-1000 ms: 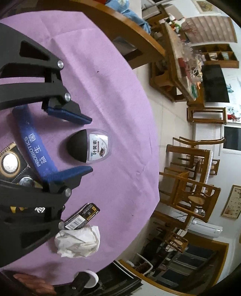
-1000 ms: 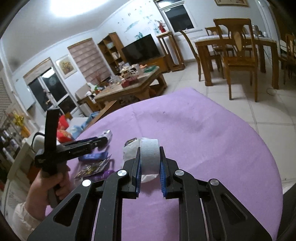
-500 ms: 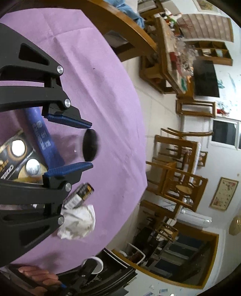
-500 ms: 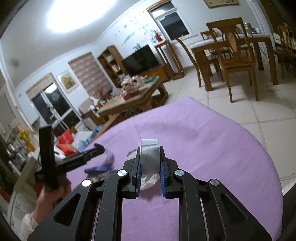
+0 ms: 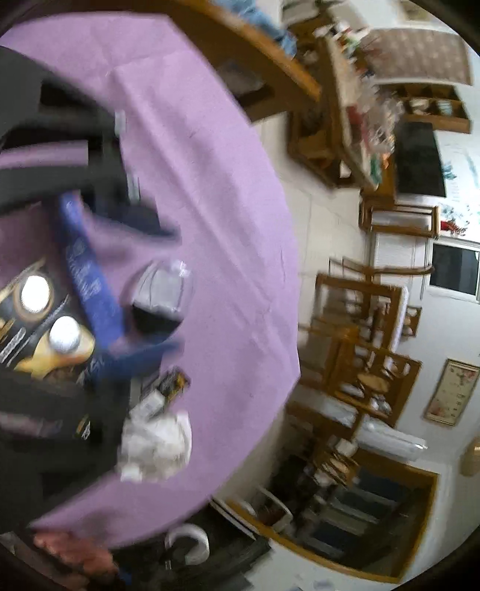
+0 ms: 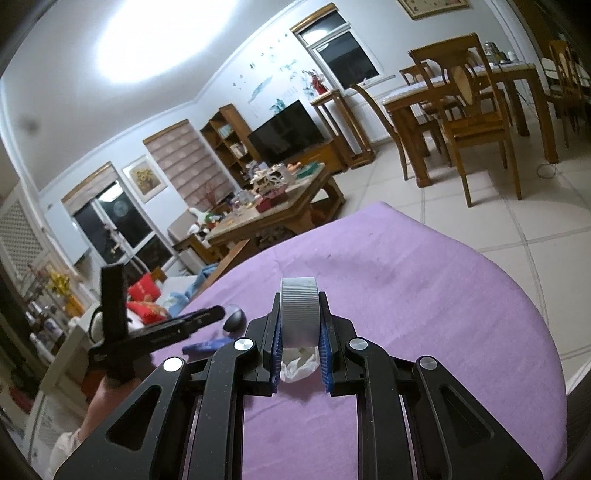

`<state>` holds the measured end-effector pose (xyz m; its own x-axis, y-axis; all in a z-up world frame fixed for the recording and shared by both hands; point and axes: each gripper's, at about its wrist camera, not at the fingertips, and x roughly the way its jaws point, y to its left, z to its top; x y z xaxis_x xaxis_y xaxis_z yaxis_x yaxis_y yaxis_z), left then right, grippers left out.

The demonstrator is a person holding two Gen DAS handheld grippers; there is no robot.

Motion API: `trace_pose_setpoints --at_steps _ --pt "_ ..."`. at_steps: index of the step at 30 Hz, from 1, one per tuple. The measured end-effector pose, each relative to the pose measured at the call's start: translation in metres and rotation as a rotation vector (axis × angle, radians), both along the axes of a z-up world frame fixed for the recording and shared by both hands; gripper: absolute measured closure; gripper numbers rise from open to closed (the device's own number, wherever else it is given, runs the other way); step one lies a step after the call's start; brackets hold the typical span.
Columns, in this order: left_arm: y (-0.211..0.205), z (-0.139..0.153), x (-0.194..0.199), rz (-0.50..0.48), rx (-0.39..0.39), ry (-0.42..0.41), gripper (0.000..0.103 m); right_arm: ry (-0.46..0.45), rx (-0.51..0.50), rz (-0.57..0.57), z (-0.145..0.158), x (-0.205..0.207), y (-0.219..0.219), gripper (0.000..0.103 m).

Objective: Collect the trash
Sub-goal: 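Grasp the white cup with the right tool while the left tool grasps the clear-domed roll-on, then carry the roll-on and white cup over the black bin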

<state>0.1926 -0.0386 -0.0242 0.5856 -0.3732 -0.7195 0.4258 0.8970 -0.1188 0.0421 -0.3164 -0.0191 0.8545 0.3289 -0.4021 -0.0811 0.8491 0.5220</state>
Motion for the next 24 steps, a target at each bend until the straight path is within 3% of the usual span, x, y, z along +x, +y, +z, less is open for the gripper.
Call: trace_pose_setpoints --at_steps 2,5,9,10,18,24 --pt "-0.011 -0.002 0.003 -0.006 0.082 -0.007 0.027 0.001 0.001 0.008 0.000 -0.001 0.003 0.086" --pt "-0.021 -0.013 0.010 -0.027 0.116 0.039 0.028 0.004 0.002 0.013 0.001 0.001 0.005 0.086" --pt "-0.027 -0.017 0.008 -0.042 0.158 0.019 0.049 0.006 0.002 0.015 0.000 0.001 0.008 0.086" --pt "-0.029 -0.018 0.006 -0.042 0.178 0.008 0.049 0.008 0.000 0.017 0.000 0.001 0.008 0.086" --pt "-0.014 -0.008 -0.005 -0.033 0.096 -0.051 0.049 0.001 0.006 0.020 0.002 0.000 0.014 0.086" --pt "-0.010 0.013 -0.025 -0.068 -0.041 -0.081 0.049 -0.023 0.024 0.014 0.003 -0.003 0.007 0.086"
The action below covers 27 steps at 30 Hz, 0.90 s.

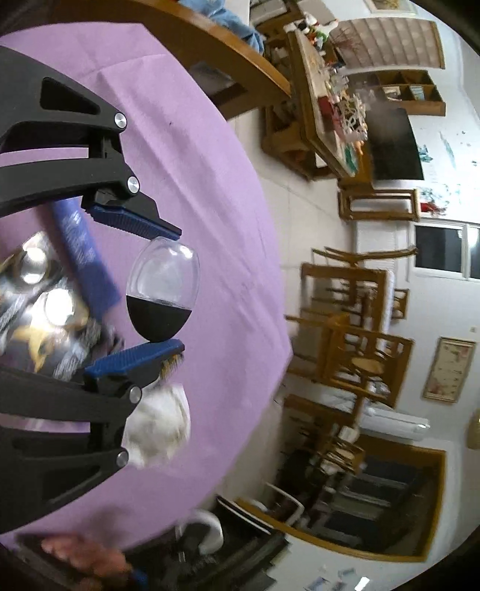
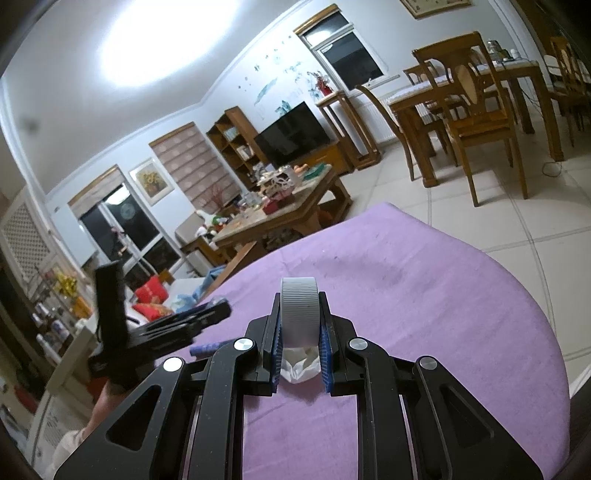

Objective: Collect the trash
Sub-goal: 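Carry the roll-on and white cup over the black bin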

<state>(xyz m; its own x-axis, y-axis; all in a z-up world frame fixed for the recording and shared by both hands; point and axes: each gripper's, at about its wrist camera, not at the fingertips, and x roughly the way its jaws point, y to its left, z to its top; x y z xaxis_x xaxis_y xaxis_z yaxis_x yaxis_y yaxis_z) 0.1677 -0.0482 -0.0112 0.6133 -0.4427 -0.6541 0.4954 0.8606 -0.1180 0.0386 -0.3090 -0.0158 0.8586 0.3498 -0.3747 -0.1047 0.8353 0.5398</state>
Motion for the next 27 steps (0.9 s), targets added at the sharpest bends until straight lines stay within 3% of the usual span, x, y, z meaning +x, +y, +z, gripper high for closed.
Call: trace_pose_setpoints --at_steps 10,14,19,27 --pt "-0.009 0.041 -0.070 -0.049 -0.119 -0.055 0.049 -0.048 0.046 0.012 0.005 -0.012 -0.009 0.086" --pt "-0.027 0.049 -0.091 -0.099 -0.114 -0.072 0.049 0.029 0.040 0.008 0.004 -0.029 -0.012 0.086" --pt "-0.056 0.052 -0.115 -0.173 -0.135 -0.076 0.049 0.025 0.029 -0.030 0.017 -0.091 -0.038 0.086" --pt "-0.143 0.038 -0.154 -0.360 -0.127 -0.050 0.049 0.020 -0.016 -0.222 0.029 -0.197 -0.108 0.086"
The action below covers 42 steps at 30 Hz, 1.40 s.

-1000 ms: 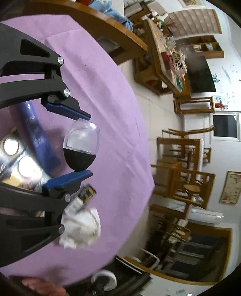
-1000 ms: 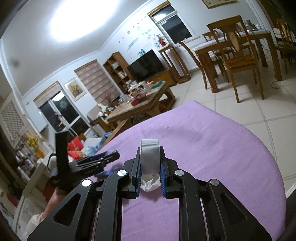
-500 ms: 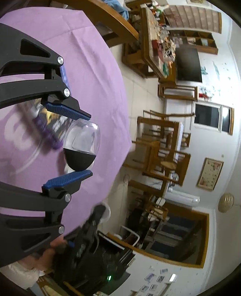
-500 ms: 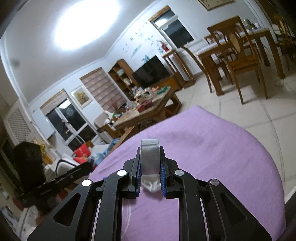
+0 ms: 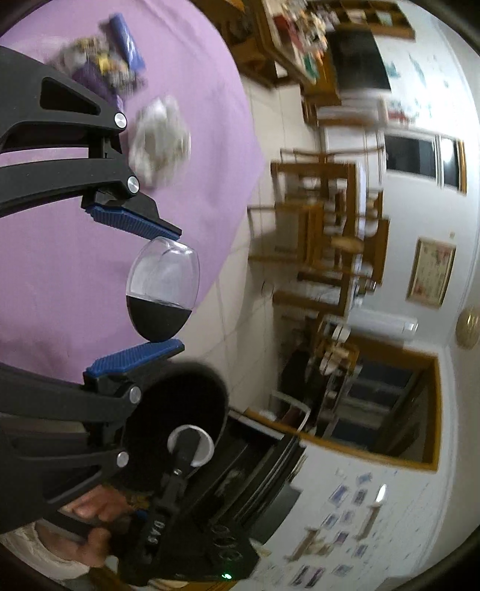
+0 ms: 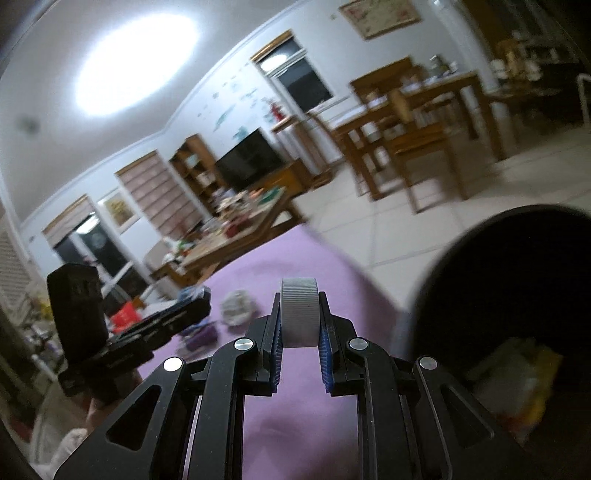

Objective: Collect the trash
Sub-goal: 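Carry the roll-on and white cup over the black bin, then open both tools to drop the roll-on and cup into the bin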

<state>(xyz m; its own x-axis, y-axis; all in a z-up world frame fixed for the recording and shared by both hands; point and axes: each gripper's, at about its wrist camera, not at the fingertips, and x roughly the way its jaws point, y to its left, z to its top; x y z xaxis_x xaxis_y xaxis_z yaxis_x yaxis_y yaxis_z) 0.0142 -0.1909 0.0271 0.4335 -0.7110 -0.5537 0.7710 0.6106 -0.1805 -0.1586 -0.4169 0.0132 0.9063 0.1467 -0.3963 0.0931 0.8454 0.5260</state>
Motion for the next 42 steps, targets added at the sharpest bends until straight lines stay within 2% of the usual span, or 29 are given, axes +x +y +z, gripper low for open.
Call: trace_pose_setpoints --at_steps 7,10,13,21,35,37,38,39,40,41,42 --pt "-0.078 -0.024 -0.036 -0.175 0.043 0.026 0.049 0.037 -0.010 -0.186 -0.015 -0.061 -0.065 0.086" --pt "-0.105 -0.031 -0.048 -0.233 0.083 -0.001 0.049 0.072 0.004 -0.233 -0.031 -0.076 -0.087 0.086" --pt "-0.126 -0.036 -0.054 -0.277 0.106 0.009 0.049 0.097 0.019 -0.258 -0.044 -0.084 -0.102 0.086" --pt "-0.153 -0.054 -0.058 -0.323 0.153 0.052 0.049 0.151 0.037 -0.244 -0.067 -0.086 -0.113 0.086" --pt "-0.168 -0.062 -0.061 -0.358 0.184 0.124 0.048 0.162 0.063 -0.252 -0.069 -0.076 -0.117 0.086" --pt "-0.169 -0.062 -0.064 -0.364 0.197 0.115 0.044 0.158 0.070 -0.241 -0.067 -0.074 -0.116 0.071" --pt "-0.168 -0.061 -0.065 -0.357 0.209 0.096 0.029 0.148 0.065 -0.227 -0.064 -0.073 -0.114 0.053" --pt "-0.166 -0.059 -0.067 -0.348 0.210 0.080 0.013 0.143 0.059 -0.222 -0.063 -0.074 -0.114 0.044" --pt "-0.160 -0.056 -0.069 -0.338 0.197 0.061 0.009 0.131 0.047 -0.219 -0.059 -0.074 -0.111 0.029" --pt "-0.155 -0.053 -0.070 -0.338 0.187 0.055 0.008 0.120 0.039 -0.222 -0.057 -0.075 -0.109 0.024" --pt "-0.150 -0.050 -0.070 -0.339 0.177 0.054 0.008 0.109 0.030 -0.227 -0.054 -0.075 -0.107 0.024"
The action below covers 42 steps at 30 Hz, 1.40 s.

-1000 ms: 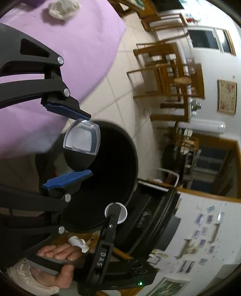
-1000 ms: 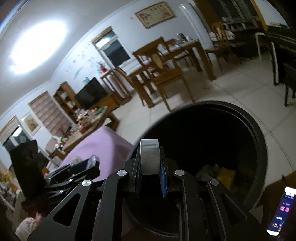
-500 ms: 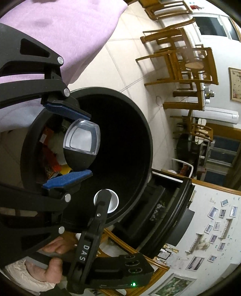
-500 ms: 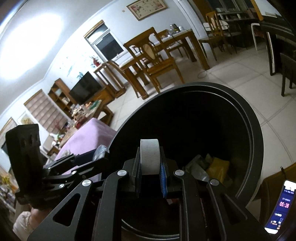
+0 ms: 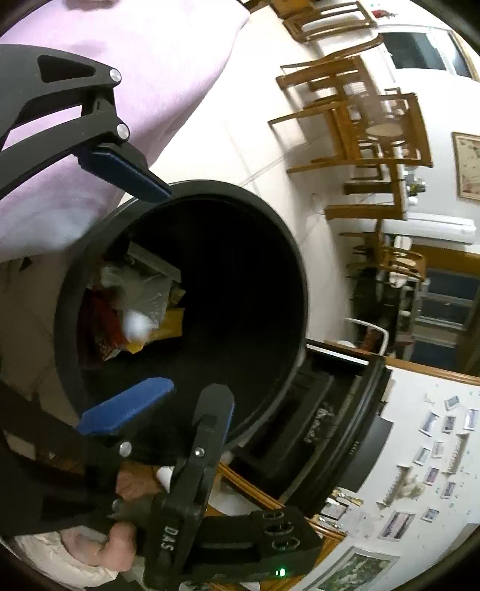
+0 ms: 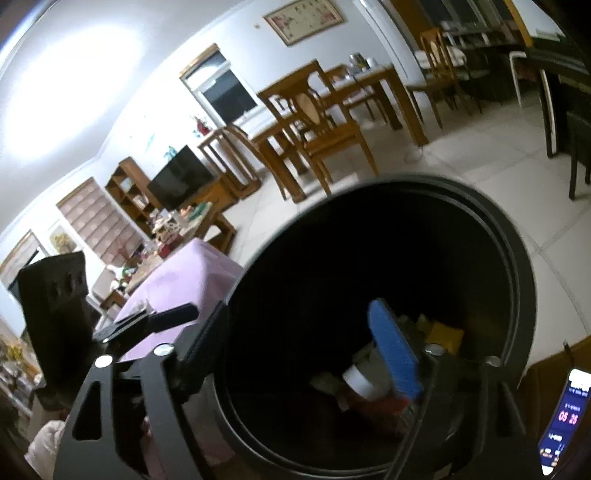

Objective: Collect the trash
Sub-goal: 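Open both tools to drop the roll-on and cup into the bin, then grasp the blue probiotic stick with the left tool while the right tool grasps the tissue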

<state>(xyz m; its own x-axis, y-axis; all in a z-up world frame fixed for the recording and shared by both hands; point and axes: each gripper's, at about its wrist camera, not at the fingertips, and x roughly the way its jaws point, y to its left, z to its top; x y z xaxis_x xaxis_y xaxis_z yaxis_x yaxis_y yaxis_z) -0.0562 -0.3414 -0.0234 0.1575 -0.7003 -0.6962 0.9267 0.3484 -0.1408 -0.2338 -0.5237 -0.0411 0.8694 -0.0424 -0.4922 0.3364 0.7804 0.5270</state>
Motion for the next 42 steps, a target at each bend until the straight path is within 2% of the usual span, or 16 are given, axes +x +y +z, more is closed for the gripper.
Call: trace_pose_setpoints --at_steps 5,8,11,17,22,23,27,30,32,34,36,39,42 --pt "0.037 0.015 0.009 0.058 -0.071 0.015 0.008 -0.006 0.008 0.021 0.000 0.009 0.012 0.024" --pt "0.067 0.023 0.017 0.119 -0.107 -0.012 0.008 0.002 0.004 0.048 0.001 0.020 0.022 0.024" --pt "0.102 0.028 0.031 0.197 -0.110 -0.044 0.008 0.004 -0.008 0.093 0.005 0.037 0.039 0.024" --pt "0.191 0.027 0.072 0.392 -0.081 -0.076 0.008 -0.009 -0.026 0.224 0.020 0.080 0.084 0.024" --pt "0.279 0.032 0.119 0.598 -0.072 -0.094 0.008 -0.003 -0.034 0.354 0.031 0.126 0.131 0.024" --pt "0.291 0.032 0.129 0.618 -0.060 -0.086 0.008 0.001 -0.037 0.378 0.032 0.135 0.140 0.024" --pt "0.329 0.016 0.177 0.691 0.078 -0.043 0.009 0.032 -0.114 0.475 0.039 0.185 0.189 0.024" --pt "0.341 0.009 0.201 0.690 0.129 -0.023 0.014 0.085 -0.158 0.538 0.040 0.233 0.225 0.024" --pt "0.340 -0.001 0.213 0.658 0.200 -0.013 0.015 0.120 -0.176 0.558 0.033 0.257 0.240 0.024" --pt "0.340 -0.010 0.219 0.633 0.258 -0.019 0.022 0.155 -0.219 0.576 0.028 0.279 0.253 0.024" --pt "0.340 -0.012 0.221 0.603 0.264 -0.036 0.023 0.185 -0.263 0.578 0.025 0.305 0.265 0.024" --pt "0.333 -0.013 0.222 0.571 0.297 -0.094 0.024 0.217 -0.277 0.575 0.019 0.335 0.277 0.024" --pt "0.330 -0.019 0.222 0.549 0.308 -0.118 0.027 0.249 -0.295 0.581 0.011 0.360 0.290 0.024"
